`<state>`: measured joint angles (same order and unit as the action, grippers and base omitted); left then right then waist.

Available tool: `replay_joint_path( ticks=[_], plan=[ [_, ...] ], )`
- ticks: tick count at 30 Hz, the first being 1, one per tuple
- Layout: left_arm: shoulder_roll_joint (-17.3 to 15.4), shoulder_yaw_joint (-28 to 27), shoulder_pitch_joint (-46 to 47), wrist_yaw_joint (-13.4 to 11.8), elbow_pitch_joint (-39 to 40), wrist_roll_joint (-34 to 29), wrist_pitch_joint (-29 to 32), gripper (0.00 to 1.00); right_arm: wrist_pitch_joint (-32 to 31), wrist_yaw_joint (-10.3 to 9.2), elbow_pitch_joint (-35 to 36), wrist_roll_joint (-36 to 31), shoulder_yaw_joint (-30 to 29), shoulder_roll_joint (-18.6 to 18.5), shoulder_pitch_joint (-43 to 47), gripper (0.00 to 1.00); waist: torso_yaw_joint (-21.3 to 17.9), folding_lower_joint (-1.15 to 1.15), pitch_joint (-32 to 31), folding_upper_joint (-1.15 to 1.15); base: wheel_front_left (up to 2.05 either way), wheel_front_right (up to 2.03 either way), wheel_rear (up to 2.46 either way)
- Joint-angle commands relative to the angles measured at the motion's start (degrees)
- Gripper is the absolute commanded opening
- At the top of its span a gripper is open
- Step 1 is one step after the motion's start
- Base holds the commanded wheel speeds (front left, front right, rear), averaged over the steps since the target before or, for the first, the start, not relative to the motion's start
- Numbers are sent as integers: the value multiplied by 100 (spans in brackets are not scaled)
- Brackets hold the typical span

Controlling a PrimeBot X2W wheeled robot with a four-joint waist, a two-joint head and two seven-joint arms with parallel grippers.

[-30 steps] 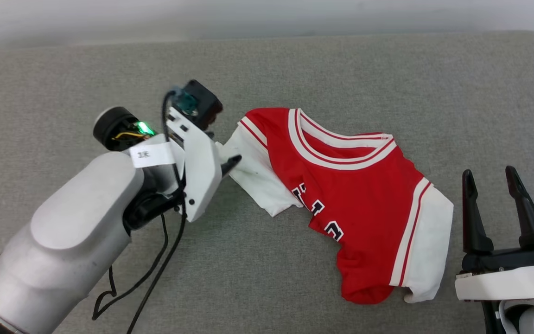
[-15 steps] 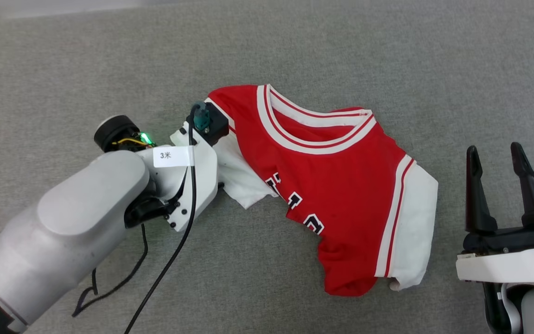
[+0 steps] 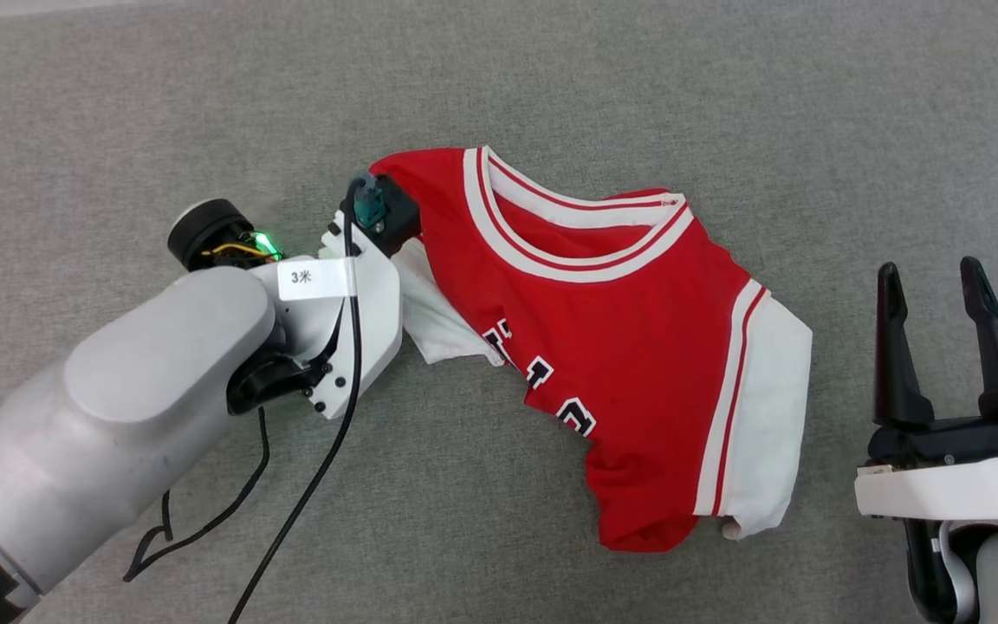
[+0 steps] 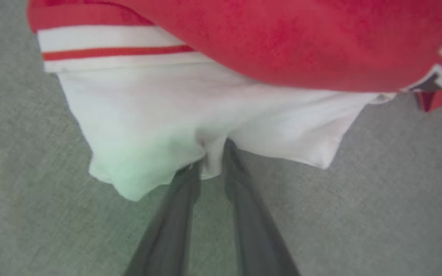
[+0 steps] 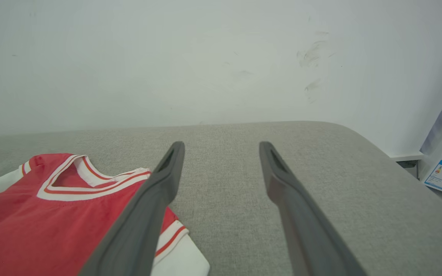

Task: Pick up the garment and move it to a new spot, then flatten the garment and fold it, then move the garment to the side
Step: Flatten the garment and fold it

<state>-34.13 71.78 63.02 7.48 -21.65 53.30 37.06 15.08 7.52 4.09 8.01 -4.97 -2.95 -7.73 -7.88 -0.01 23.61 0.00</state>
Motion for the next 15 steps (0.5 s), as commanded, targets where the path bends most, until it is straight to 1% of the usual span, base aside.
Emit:
replay_joint_path(
  ticks=[1, 8, 10, 15],
  plan=[
    [-88, 227, -379, -12, -131, 20, 9, 0, 14, -6, -4, -39, 4, 15, -51, 100, 56, 1, -79, 0, 0, 0, 0],
    [-200, 117, -306, -8, 72, -15, -978, 0, 14, -6, -52, -77, 5, 14, 175, 100, 256, 1, -485, 0, 0, 0, 0],
    [-294, 69, -399, -24, 146, 11, -1182, 0, 14, -6, -76, -95, -27, 14, 252, 100, 346, 1, -619, 0, 0, 0, 0],
    [-664, 57, -726, -233, 336, -25, -1411, 0, 14, -6, -98, -136, -63, 14, 426, 100, 586, 1, -899, 0, 0, 0, 0]
  ],
)
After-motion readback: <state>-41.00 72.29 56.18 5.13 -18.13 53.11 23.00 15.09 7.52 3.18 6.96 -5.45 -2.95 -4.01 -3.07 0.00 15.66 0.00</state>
